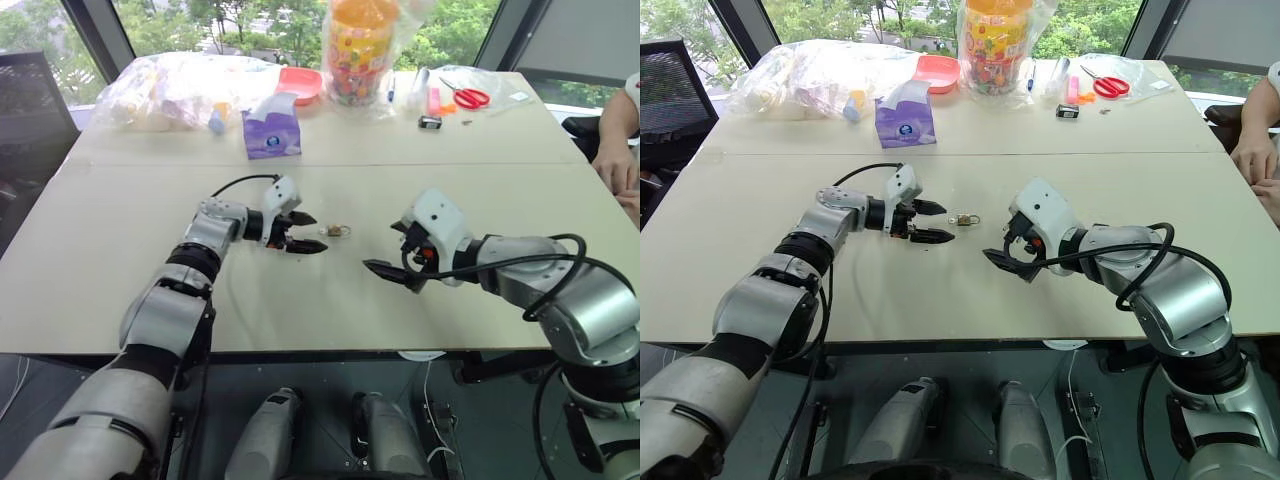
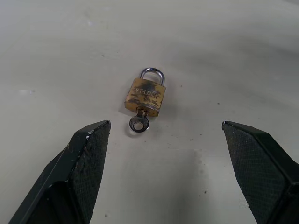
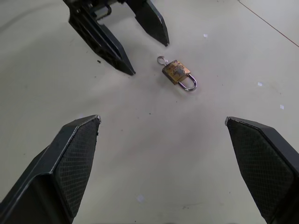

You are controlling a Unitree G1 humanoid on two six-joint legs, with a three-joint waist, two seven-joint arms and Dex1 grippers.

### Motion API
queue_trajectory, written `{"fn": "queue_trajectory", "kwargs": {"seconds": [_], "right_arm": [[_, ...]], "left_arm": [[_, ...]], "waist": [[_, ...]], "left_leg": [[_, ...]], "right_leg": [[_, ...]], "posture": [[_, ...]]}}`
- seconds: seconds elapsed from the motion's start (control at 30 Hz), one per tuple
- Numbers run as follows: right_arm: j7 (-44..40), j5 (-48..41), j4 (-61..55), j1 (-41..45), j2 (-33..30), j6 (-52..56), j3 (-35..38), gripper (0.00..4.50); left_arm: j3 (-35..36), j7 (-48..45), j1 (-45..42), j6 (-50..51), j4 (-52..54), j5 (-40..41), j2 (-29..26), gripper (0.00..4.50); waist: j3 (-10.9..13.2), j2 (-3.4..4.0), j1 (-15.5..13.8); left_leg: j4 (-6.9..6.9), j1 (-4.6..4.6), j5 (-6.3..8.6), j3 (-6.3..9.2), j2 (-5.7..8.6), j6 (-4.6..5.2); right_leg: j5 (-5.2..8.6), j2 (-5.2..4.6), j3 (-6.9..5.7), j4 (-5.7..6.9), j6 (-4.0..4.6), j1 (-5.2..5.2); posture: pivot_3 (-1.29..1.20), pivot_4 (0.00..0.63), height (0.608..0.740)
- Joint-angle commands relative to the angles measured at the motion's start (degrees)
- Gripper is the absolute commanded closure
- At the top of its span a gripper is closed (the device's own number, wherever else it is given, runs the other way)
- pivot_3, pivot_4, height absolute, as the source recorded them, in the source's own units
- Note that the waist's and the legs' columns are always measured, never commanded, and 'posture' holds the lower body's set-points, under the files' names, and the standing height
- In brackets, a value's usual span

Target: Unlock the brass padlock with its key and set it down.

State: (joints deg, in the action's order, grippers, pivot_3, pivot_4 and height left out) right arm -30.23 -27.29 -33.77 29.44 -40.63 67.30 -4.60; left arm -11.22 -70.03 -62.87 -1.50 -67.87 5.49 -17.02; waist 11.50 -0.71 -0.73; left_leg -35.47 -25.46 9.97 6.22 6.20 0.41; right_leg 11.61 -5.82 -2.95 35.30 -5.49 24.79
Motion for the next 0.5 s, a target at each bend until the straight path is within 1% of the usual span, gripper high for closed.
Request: {"fn": "queue_trajectory", "kwargs": {"seconds": [0.03,0.17,0.27,0.37,0.5], "right_arm": [[1.5,0.35,0.34,0.48,2.05,-1.73,1.73,0.0],[-1.17,5.0,13.23,2.34,5.57,-11.97,-4.9,0.0],[-4.7,9.6,26.48,8.45,8.51,-20.54,-9.77,0.0],[-7.73,13.49,41.1,16.2,12.62,-28.28,-12.61,0.0],[-13.33,19.34,59.61,25.22,17.33,-38.7,-16.7,0.0]], "left_arm": [[3.08,-4.96,-2.18,1.27,3.25,1.09,-3.07,0.54],[3.45,-11.13,1.96,5.79,13.62,1.51,-9.84,0.54],[4.11,-14.16,6.78,12.99,26.35,3.09,-15.8,0.54],[5.75,-14.11,12.41,20.59,39.85,5.5,-20.93,0.54],[9.74,-10.99,21.44,30.74,56.91,10.01,-26.5,0.54]], "waist": [[0.0,0.0,0.22],[-0.01,0.01,1.46],[0.0,0.05,2.49],[0.01,0.07,3.19],[0.01,0.07,3.26]], "left_leg": [[-0.02,0.0,0.0,0.0,0.0,0.0],[-0.07,0.1,0.0,0.0,-0.06,0.0],[-0.08,0.17,0.0,-0.03,-0.07,0.0],[-0.08,0.16,-0.02,-0.02,-0.07,-0.04],[-0.01,0.16,-0.05,0.02,-0.06,-0.1]], "right_leg": [[0.0,0.0,0.0,0.02,0.0,0.0],[-0.02,0.1,0.01,0.11,0.02,-0.06],[-0.02,0.13,0.07,0.16,0.03,-0.08],[-0.02,0.17,0.14,0.27,0.05,-0.02],[-0.01,0.23,0.3,0.36,0.05,0.05]], "posture": [[0.0,0.15,0.74],[0.0,0.15,0.74],[0.0,0.15,0.74],[0.0,0.15,0.74],[0.0,0.15,0.74]]}}
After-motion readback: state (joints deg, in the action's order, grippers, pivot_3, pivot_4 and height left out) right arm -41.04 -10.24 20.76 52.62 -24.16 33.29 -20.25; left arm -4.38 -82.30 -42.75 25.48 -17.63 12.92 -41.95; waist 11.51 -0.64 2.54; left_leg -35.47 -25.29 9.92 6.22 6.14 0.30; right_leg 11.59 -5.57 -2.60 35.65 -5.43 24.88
